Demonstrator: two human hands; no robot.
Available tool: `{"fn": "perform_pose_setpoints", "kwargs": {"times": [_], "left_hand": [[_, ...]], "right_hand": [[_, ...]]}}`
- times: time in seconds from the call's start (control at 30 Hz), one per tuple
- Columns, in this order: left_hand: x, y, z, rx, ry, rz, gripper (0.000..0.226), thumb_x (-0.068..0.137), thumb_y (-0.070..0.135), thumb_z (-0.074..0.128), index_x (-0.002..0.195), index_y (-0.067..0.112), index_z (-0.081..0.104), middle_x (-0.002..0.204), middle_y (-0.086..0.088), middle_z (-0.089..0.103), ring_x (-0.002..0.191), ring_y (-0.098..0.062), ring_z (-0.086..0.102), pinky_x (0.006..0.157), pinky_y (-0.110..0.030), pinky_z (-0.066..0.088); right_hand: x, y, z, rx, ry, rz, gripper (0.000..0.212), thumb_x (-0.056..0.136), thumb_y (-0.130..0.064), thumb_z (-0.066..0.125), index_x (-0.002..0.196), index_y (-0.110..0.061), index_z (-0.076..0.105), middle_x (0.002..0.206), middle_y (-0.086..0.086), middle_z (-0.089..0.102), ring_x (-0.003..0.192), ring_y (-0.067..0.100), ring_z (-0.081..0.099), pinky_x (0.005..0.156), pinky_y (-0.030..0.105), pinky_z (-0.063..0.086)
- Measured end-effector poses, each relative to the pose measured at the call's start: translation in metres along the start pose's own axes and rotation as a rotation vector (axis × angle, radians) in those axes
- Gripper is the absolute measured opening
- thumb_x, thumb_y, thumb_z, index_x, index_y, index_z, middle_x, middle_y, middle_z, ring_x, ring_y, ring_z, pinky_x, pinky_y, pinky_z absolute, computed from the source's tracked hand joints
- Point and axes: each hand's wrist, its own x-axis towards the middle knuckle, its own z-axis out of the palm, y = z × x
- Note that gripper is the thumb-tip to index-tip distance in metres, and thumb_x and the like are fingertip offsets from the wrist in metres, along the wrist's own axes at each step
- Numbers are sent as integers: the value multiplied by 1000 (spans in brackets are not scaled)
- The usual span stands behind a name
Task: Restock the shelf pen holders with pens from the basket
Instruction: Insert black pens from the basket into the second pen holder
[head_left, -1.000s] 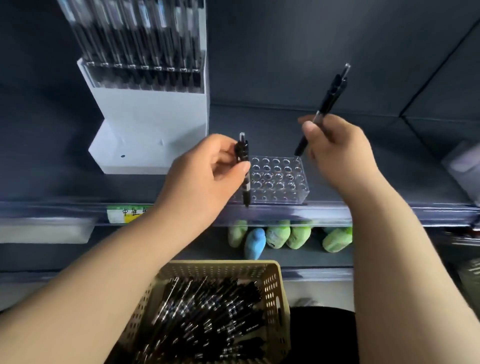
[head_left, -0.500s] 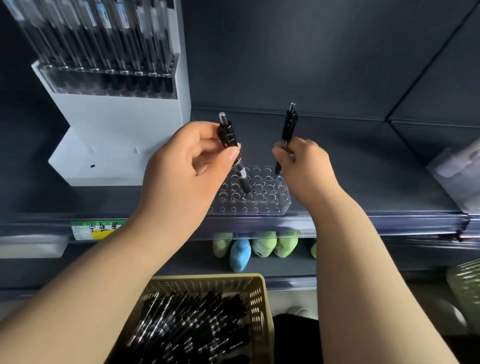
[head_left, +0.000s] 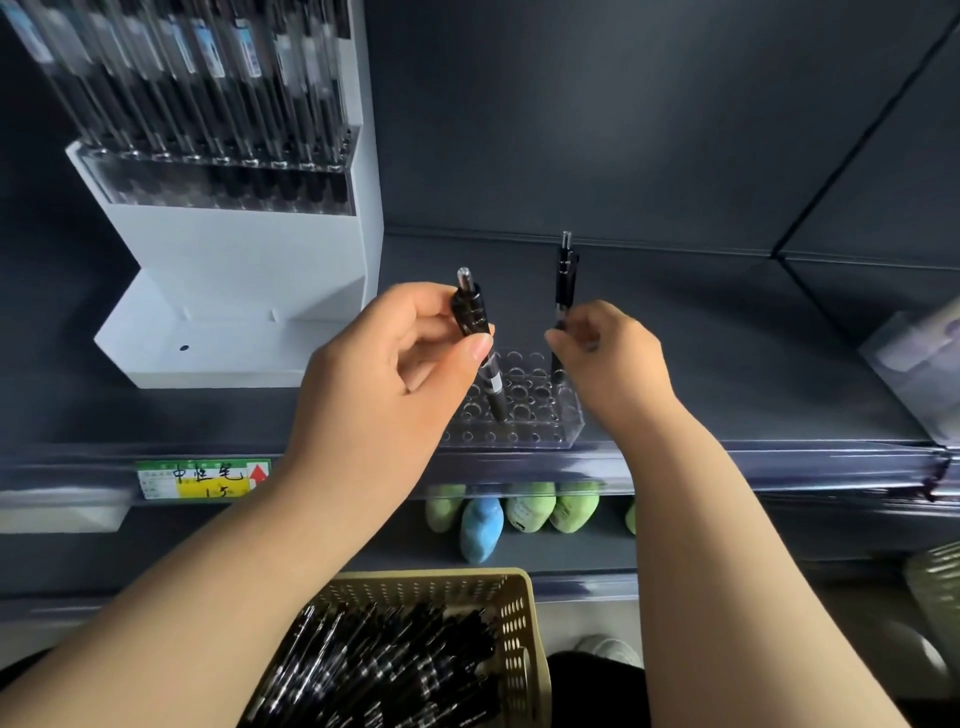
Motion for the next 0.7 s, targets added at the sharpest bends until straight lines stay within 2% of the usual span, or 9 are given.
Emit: {"fn": "perform_pose_setpoints", "kwargs": {"times": [0.1, 0.17, 0.37, 0.53, 0.63, 0.7], "left_hand": [[0, -2, -1, 18, -3, 9, 17, 84, 17, 66, 96, 29, 61, 89, 13, 70, 85, 5, 64, 72, -4, 45], [1, -2, -1, 16, -2, 14, 17, 84, 17, 65, 96, 29, 61, 89, 13, 70, 85, 4, 64, 73, -4, 45], [7, 0, 4, -38, 10, 27, 16, 86, 18, 64, 94, 30, 59, 90, 11, 71, 85, 2, 65, 75, -8, 47], [2, -2, 15, -68, 6, 42, 19, 85, 14, 65, 94, 29, 59, 90, 12, 69, 84, 5, 64, 73, -4, 45], [0, -4, 22, -76, 7, 56, 20, 85, 13, 65, 96, 27, 60, 91, 12, 69, 85, 7, 63, 73, -3, 44], [1, -5, 25, -79, 5, 61, 18, 84, 13, 66, 98, 24, 61, 92, 11, 69, 85, 6, 64, 74, -4, 45]], "right_hand": [[1, 1, -4, -6, 27, 15, 13, 90, -28, 58, 93, -16, 53, 86, -6, 55, 84, 16, 50, 66, 20, 30], [1, 2, -7, -2, 29, 18, 14, 90, -27, 58, 94, -14, 54, 81, -9, 53, 81, 15, 50, 64, 21, 30], [-2, -1, -3, -56, 7, -42, 17, 89, -26, 57, 97, -11, 57, 90, 2, 61, 84, 24, 55, 71, 32, 45], [-3, 1, -8, -57, -14, -51, 8, 90, -26, 57, 86, -19, 52, 71, -15, 49, 79, 17, 51, 66, 24, 35], [-3, 3, -8, -45, -33, -58, 13, 89, -25, 56, 97, -15, 57, 79, -11, 55, 84, 20, 55, 72, 32, 47], [-4, 3, -8, -38, -46, -49, 16, 89, -25, 55, 102, -16, 58, 88, -5, 60, 87, 22, 57, 76, 34, 49]]}}
